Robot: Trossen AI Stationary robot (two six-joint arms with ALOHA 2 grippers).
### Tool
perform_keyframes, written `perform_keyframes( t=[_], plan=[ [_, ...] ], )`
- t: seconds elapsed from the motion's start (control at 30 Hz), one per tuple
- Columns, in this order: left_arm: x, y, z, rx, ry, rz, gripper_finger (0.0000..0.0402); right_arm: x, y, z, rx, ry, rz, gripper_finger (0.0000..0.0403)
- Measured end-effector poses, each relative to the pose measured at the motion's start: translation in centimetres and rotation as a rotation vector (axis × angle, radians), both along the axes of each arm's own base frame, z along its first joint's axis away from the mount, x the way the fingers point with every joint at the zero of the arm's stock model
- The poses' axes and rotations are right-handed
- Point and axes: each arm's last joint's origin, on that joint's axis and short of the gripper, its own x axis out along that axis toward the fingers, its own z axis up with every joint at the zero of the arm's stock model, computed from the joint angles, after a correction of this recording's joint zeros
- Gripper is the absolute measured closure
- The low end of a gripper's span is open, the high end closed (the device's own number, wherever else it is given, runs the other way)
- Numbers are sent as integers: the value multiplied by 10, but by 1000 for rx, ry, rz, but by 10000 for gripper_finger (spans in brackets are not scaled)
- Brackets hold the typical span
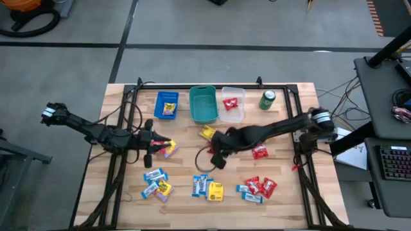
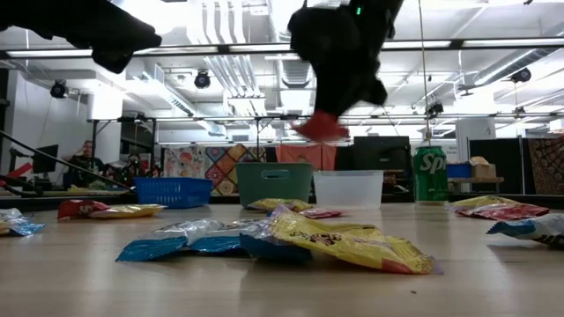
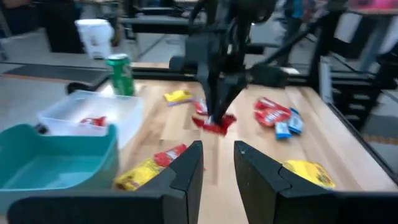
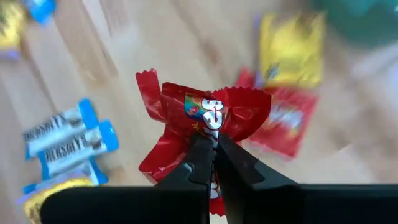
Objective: Sort candy
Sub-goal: Put the red candy into the transparent bin
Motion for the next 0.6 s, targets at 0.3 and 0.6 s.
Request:
perform_keyframes(
  t=[0.3, 0.6],
  plan=[
    [1, 3, 2, 19, -6, 131, 326, -32, -84, 43, -271, -10, -214, 391],
    [4, 4, 0, 22, 4, 207, 326, -45, -192, -10, -296, 174, -461, 390]
  ],
)
